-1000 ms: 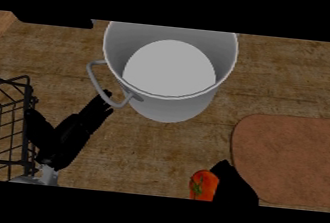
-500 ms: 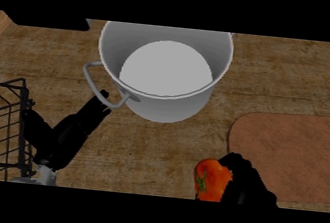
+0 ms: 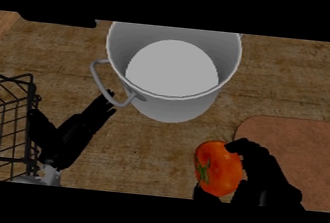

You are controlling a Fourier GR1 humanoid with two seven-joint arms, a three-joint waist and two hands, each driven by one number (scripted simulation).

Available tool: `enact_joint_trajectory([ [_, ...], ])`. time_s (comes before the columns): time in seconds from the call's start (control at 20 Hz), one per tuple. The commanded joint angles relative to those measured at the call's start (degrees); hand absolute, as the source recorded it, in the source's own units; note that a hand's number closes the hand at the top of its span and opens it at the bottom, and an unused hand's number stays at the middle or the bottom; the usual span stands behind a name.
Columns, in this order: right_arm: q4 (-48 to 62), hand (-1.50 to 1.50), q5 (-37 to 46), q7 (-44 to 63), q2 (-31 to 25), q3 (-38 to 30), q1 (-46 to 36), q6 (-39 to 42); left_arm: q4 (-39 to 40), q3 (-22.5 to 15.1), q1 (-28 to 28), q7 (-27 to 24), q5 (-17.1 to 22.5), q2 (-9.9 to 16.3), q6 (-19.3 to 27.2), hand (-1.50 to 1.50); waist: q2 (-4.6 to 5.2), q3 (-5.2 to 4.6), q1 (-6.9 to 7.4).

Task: Pick the tomato from the cutting board and place it in the pot

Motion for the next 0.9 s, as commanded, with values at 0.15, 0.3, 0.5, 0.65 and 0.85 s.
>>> enact_joint_trajectory([
  [0.15,1.8,1.50,-5.4,13.4,0.8,-7.6,-13.5,6.7,0.6,-0.7,-0.9,-0.1,-0.2,0.6,-1.7,0.00,0.54,0.00,1.69],
  [0.3,7.0,1.50,-9.4,13.7,0.8,-12.3,-17.9,5.1,0.2,-0.6,-2.3,1.2,0.6,0.1,-1.5,0.00,0.77,0.12,2.47],
  [0.5,12.8,1.50,-15.6,11.8,0.8,-20.9,-28.0,6.8,1.2,-2.1,-1.3,0.1,-0.9,-0.7,-1.2,0.00,0.81,0.15,2.97],
  [0.65,21.4,1.50,-19.5,11.6,0.8,-24.0,-34.9,6.2,0.6,-2.0,-3.7,1.9,-0.4,-1.2,-0.9,0.00,0.91,0.17,3.80],
  [0.85,34.1,1.50,-22.9,10.3,0.8,-29.1,-42.9,1.3,0.6,-1.6,-3.3,1.0,-0.6,-1.2,-0.8,0.00,1.05,0.24,4.11],
])
